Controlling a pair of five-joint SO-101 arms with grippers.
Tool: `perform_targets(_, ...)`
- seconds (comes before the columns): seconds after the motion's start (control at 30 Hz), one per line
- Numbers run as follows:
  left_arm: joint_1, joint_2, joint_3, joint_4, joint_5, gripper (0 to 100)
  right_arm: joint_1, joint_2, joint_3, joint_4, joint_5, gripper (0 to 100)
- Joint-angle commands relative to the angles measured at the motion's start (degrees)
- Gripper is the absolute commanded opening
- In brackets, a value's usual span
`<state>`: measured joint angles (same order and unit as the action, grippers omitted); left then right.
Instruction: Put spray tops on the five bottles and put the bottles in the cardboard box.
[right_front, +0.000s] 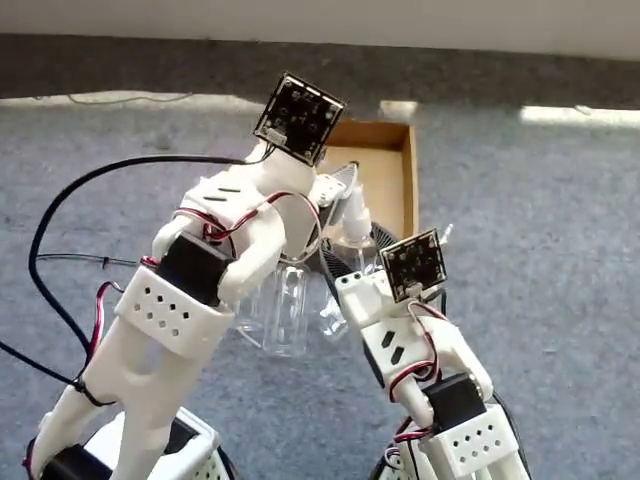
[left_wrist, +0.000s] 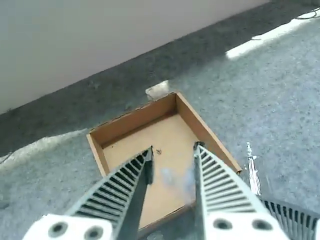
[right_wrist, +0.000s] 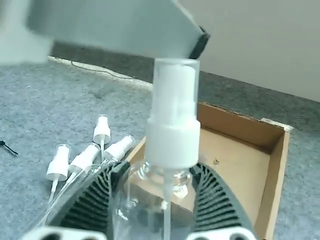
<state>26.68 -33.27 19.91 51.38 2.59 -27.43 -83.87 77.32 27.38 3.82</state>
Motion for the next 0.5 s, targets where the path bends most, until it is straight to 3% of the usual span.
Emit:
perform_targets(0.0, 0.66, 0.04, -2.51, 1.32, -0.53, 13, 0.57, -0.66, -4.62, -0.22, 0.97, 0.5)
perform_targets(0.2, -3.56, 0.04, -11.91, 1.67, -0.44, 13, 0.84, -0.92, -4.35, -0.22, 1.05, 0.5)
perform_targets(0.33, -11.82, 0.04, -16.22, 1.76, -0.35, 13, 2.86, -0.57, -4.88, -0.66, 1.05, 0.5)
perform_targets(0.47, -20.0, 0.04, -16.22, 5.54, -0.44, 13, 6.9, -0.13, -7.16, -7.69, 0.97, 0.5)
